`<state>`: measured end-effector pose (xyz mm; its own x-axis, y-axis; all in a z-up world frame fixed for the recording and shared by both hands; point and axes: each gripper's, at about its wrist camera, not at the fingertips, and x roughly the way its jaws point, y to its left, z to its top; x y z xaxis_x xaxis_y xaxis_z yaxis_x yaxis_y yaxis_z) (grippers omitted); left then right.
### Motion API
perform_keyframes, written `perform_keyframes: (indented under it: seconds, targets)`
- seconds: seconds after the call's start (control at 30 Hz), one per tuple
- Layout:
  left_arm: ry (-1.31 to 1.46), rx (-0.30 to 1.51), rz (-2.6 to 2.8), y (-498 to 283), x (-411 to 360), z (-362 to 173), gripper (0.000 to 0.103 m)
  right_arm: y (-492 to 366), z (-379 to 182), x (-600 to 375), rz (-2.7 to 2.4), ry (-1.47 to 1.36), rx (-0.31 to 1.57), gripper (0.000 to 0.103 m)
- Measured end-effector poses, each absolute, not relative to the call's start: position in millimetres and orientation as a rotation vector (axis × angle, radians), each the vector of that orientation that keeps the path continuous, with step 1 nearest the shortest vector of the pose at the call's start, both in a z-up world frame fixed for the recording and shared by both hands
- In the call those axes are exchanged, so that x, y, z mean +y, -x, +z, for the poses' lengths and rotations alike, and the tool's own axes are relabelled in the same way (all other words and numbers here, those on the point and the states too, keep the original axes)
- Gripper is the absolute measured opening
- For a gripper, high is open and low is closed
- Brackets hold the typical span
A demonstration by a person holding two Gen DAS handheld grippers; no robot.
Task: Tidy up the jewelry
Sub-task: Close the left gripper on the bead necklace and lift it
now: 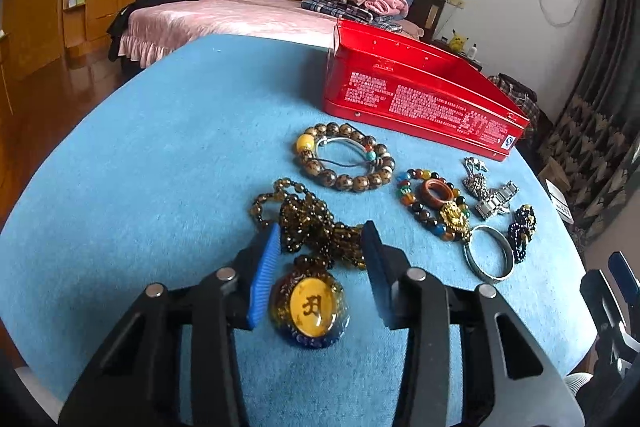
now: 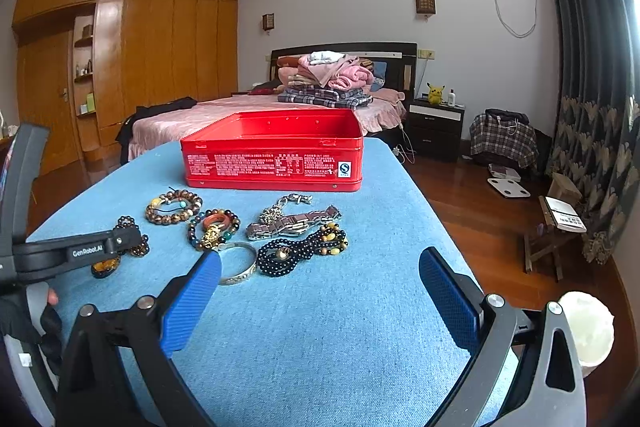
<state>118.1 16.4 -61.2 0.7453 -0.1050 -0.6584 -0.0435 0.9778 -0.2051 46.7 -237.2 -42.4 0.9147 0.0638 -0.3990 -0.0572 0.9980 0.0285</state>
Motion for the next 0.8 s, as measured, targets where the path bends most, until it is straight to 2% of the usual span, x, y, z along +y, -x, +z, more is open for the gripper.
perform_keyframes:
  seconds: [0.1,0.17,0.23,0.3,0.37,0.5,0.53,0.63,0.73,0.8]
  targets:
    - [0.243,0.742,-0.042,-123,16,-61,0.053,-47,-43,-237,0.062,-0.019,0.415,0.097]
    - [0.237,0.746,-0.041,-128,10,-60,0.065,-46,-43,-236,0.062,-0.016,0.415,0.097]
    - [0.214,0.746,-0.029,-131,4,-61,0.069,-46,-42,-237,0.063,-0.015,0.416,0.097]
    - [0.168,0.742,-0.004,-132,-3,-63,0.067,-46,-42,-237,0.063,-0.019,0.417,0.097]
    - [0.165,0.733,0.005,-132,-4,-64,0.051,-47,-42,-238,0.065,-0.025,0.418,0.097]
    - [0.171,0.71,-0.027,-129,-2,-64,0.04,-48,-42,-237,0.092,-0.04,0.425,0.097]
    - [0.173,0.705,-0.036,-128,-2,-63,0.029,-48,-42,-236,0.102,-0.04,0.425,0.097]
    - [0.16,0.689,-0.063,-123,-2,-63,0.025,-48,-41,-231,0.145,-0.044,0.427,0.091]
    - [0.178,0.68,-0.085,-118,4,-63,0.024,-54,-42,-226,0.201,-0.077,0.456,0.078]
    - [0.183,0.668,-0.099,-113,8,-61,0.019,-57,-44,-222,0.223,-0.086,0.477,0.074]
